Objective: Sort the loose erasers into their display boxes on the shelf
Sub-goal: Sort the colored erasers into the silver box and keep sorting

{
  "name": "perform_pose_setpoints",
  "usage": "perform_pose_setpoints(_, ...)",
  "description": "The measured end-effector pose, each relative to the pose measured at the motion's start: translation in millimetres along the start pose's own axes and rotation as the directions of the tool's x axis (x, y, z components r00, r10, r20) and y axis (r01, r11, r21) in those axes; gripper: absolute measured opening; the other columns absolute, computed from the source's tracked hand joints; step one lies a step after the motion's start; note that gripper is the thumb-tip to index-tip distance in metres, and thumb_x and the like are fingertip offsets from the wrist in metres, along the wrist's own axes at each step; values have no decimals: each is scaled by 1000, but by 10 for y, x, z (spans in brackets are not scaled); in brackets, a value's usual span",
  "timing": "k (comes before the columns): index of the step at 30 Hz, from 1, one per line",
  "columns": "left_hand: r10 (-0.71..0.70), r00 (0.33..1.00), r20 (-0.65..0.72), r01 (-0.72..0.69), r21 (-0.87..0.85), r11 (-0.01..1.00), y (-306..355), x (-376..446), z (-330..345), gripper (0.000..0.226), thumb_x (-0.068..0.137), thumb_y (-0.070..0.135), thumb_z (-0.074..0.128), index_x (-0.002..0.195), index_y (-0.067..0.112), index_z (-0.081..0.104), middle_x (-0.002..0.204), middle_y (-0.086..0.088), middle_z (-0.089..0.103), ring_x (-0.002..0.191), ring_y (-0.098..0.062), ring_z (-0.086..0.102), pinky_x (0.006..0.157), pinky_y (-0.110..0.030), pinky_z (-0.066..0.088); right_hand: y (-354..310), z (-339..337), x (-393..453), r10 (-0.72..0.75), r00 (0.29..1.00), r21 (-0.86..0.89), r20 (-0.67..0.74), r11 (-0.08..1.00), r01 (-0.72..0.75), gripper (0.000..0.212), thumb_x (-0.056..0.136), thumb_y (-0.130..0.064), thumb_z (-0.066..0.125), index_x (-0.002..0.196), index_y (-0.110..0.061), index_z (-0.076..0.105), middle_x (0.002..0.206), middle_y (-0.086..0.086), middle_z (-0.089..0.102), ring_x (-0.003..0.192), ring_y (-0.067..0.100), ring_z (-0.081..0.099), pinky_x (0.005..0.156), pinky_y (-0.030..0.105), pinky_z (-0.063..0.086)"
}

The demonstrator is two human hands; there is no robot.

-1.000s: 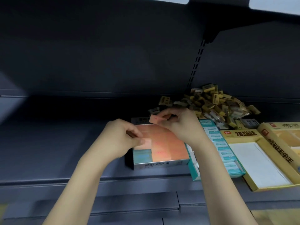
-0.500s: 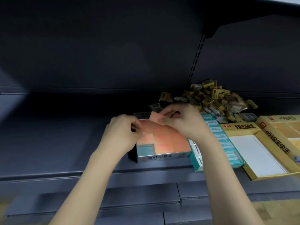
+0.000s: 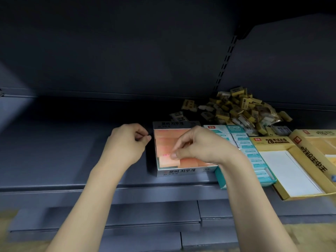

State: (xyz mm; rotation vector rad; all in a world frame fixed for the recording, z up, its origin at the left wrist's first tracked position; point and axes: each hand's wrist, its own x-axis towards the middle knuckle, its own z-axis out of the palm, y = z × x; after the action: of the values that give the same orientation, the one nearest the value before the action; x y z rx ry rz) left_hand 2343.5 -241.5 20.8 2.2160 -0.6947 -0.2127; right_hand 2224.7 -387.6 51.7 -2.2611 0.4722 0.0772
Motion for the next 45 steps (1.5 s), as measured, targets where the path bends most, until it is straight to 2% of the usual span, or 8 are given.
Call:
perform_pose_setpoints(5,-11,1000,16,11,-11,1000,-23,-1,20,3,83,27,67,83,27,64,73,17,58,69,1,52,68,-21,39,-20,51,11,-20,1000,-19,-2,1000,20,15,72,-23,80,64,-30,70,54,-20,60,55,-8,52,60,9,38)
perform_pose_setpoints(8,-41,997,60,41,-11,999,-21,4,42,6,83,31,67,79,26,64,74,12,62,69,-2,55,63,-23,42,-24,79,3,3,1000,9,-22,1000,-3,13,71,-23,81,68,-24,69,55,-14,55,48,-4,46,52,11,36)
perform_pose_setpoints(14,-110,974,197,134,-113,984,27,18,108,20,83,36,66,75,18,64,65,5,69,51,-7,57,54,-20,44,-13,73,4,22,999,5,-32,1000,-22,14,70,-24,81,68,-22,67,55,-13,53,47,-3,44,50,13,35)
perform_pose_setpoints(25,-110,973,201,118,-27,993,45,75,155,27,73,41,74,75,17,59,71,-3,65,69,-20,62,61,-27,47,-94,42,8,-5,1000,-170,3,985,5,7,74,-22,77,75,-22,70,63,-13,56,59,-1,48,48,7,34)
perform_pose_setpoints(33,-118,961,252,120,9,993,55,107,141,23,77,36,72,79,18,59,73,-1,63,75,-19,63,64,-27,47,147,-176,-14,-16,966,-70,-258,998,-2,12,83,-19,67,76,-29,65,69,-14,57,61,-3,49,54,6,37)
perform_pose_setpoints(36,-104,973,206,89,80,993,93,121,124,19,81,39,67,76,22,59,74,4,62,72,-13,60,61,-25,44,259,-292,-59,-28,939,-68,-343,998,4,13,84,-19,65,77,-31,65,77,-11,62,60,-8,51,52,5,36)
perform_pose_setpoints(39,-47,993,105,33,134,990,170,148,126,18,83,35,63,69,28,55,73,9,59,69,-7,55,61,-24,41,345,-341,-111,-15,933,-65,-360,998,-9,9,86,-19,64,82,-27,66,83,-8,63,57,-17,48,51,3,35)
perform_pose_setpoints(45,-78,991,113,43,279,959,328,155,307,19,79,41,66,74,29,53,92,2,62,88,-23,59,69,-27,42,483,-399,-181,-6,936,-63,-353,998,-17,9,86,-13,62,86,-21,67,80,-8,62,58,-15,50,52,3,37)
